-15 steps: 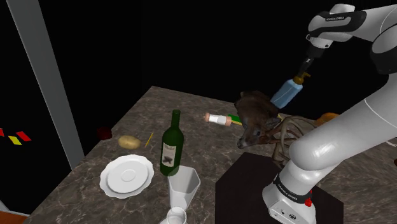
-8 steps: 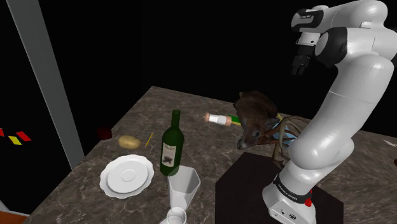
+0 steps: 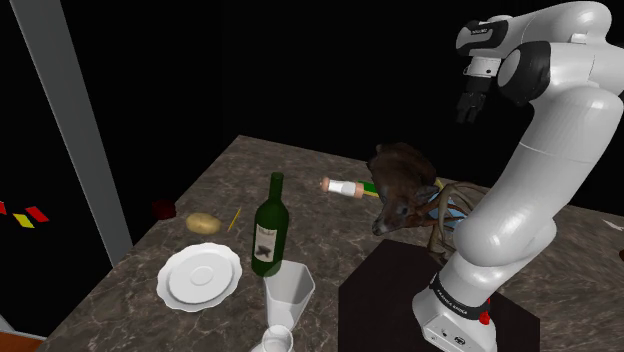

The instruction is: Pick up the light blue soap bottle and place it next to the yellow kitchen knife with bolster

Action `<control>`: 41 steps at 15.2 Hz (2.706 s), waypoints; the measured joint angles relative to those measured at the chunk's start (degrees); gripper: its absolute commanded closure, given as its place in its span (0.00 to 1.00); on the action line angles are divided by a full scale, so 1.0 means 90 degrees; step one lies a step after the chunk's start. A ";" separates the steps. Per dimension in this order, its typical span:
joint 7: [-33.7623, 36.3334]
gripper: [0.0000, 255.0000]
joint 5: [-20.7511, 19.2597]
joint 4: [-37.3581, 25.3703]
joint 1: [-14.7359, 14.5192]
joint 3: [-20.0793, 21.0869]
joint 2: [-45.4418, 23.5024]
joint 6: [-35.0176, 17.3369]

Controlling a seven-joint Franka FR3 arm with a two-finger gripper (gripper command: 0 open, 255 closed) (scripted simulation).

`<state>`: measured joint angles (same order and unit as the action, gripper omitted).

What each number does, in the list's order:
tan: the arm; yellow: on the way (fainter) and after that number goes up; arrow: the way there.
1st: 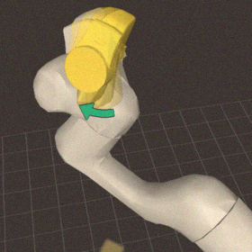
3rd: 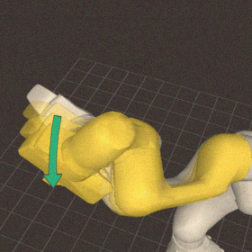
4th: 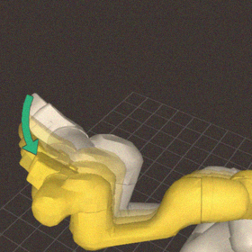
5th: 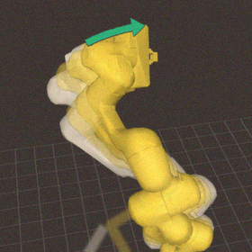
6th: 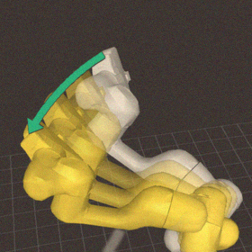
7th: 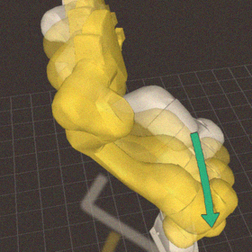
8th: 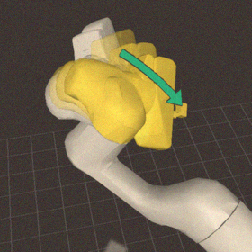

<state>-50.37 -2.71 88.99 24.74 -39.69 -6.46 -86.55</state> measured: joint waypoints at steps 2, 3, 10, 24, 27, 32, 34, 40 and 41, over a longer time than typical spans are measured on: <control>0.0002 1.00 -0.0001 0.0002 0.0002 0.0005 0.0001 -0.0001; 0.0002 1.00 -0.0002 0.0004 0.0003 0.0006 0.0003 -0.0002; 0.0000 1.00 -0.0001 -0.0002 0.0005 0.0006 0.0001 0.0002; -0.0154 0.00 -0.0400 0.2805 0.0266 -0.0299 0.1203 -0.1908; -0.0291 0.00 -0.0421 0.3486 0.0390 -0.0439 0.1357 -0.2482; -0.0653 0.00 -0.0321 0.4443 0.0592 -0.0729 0.1395 -0.3415; -0.0905 0.00 -0.0155 0.4733 0.0656 -0.0877 0.1248 -0.3808; -0.1951 0.00 0.0591 0.5481 0.0887 -0.1277 0.0674 -0.4873; -0.2248 0.00 0.0866 0.5599 0.0946 -0.1320 0.0452 -0.5099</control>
<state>-70.59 5.09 139.39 33.25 -51.57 -2.39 -132.44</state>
